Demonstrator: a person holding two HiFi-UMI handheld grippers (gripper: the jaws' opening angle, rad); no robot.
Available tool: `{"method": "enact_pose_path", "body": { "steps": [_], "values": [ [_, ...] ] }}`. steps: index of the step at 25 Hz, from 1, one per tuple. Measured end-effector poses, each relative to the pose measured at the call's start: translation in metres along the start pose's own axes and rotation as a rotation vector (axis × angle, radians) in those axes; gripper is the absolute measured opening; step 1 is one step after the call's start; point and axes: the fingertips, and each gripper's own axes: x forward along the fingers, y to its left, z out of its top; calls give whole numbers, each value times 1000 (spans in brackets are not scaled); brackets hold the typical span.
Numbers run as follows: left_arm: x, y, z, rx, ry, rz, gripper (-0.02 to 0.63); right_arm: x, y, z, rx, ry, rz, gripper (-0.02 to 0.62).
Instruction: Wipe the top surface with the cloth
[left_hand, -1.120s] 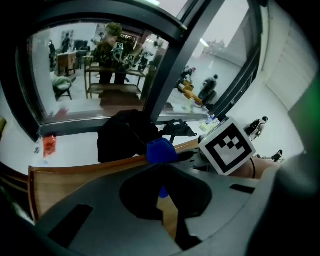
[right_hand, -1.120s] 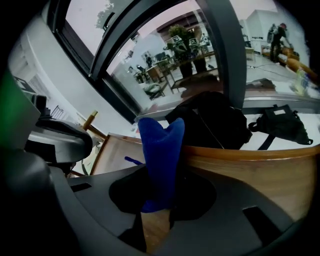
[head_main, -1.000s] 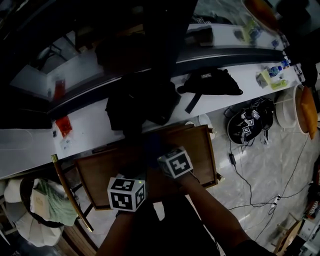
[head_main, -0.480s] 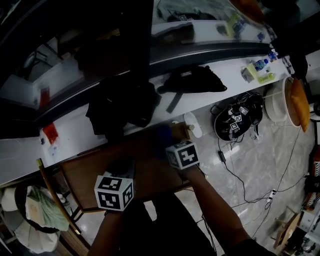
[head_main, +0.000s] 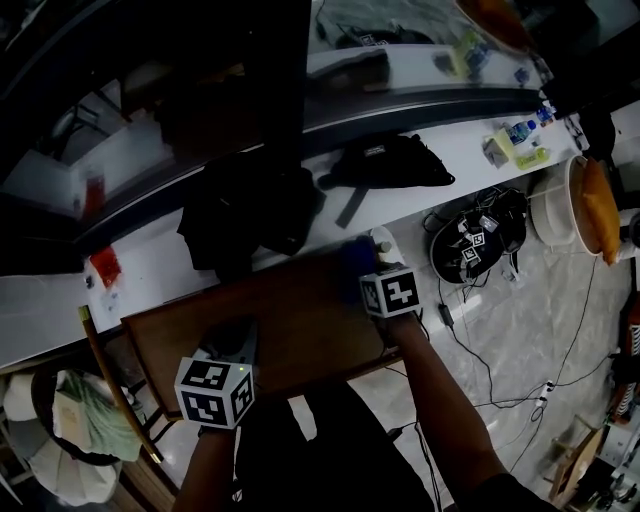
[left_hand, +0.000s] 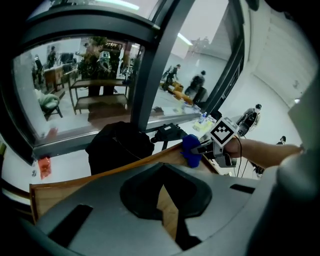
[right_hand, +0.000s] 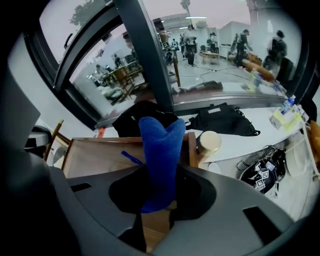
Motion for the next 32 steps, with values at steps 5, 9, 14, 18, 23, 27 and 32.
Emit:
{"method": "enact_pose_path", "body": {
  "steps": [5,9,14,18,23,27,32],
  "values": [
    [-36,25,1,-15,-29,26,11,-11,-12,-5,40,17,-76,110],
    [-76,68,-14,-51,-37,63,11,-24,26,-3,33,-17,-68,110],
    [-145,140,-46,-96,-53,135,11,-17,193,-3,-2,-105,215,110],
    [-199,181,-70,-98,-76,180,11,0,338,-9,-96,-123,408,110],
    [-242,227,-102,-113,-83,203,11,41,476,-15,-212,-89,552,110],
    [-259,252,-127,-137,-76,203,11,71,543,-26,-237,-46,608,110],
    [-266,262,-144,-146,-75,184,10,104,578,-43,-221,18,600,110]
  ]
}}
